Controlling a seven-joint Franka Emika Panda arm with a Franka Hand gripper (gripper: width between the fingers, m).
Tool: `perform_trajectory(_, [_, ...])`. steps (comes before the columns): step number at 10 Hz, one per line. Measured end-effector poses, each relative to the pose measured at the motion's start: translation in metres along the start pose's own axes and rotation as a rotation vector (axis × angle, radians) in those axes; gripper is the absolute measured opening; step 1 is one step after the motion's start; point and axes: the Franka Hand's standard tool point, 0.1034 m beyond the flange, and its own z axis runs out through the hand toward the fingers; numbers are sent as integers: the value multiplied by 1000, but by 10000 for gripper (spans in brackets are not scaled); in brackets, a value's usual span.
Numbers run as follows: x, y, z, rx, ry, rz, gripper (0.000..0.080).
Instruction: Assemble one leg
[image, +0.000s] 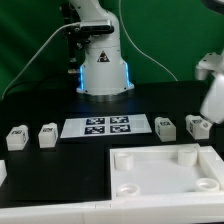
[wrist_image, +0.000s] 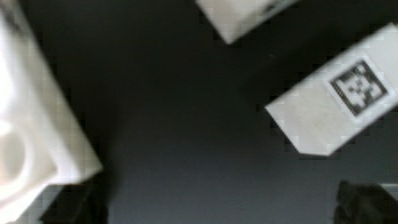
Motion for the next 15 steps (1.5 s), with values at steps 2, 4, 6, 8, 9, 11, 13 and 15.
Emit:
perform_trajectory(2, [-13, -10, 11, 108, 43, 182, 649])
perform_trajectory(4, [-18, -2, 16, 277, 64, 533, 649])
perform_trajectory(6, [-17, -6, 16, 280, 44, 648, 649])
perform_trajectory(8, [-18, -7, 17, 282, 38, 636, 649])
perform_trajectory(9, [-16, -10, 19, 297, 3, 657, 649])
perform_trajectory(11, [-7, -20, 18, 321, -64, 658, 649])
perform_trajectory(13, [-7, -23, 13, 391, -320, 616, 649])
perform_trajectory(15, [-14, -26, 18, 479, -512, 626, 649])
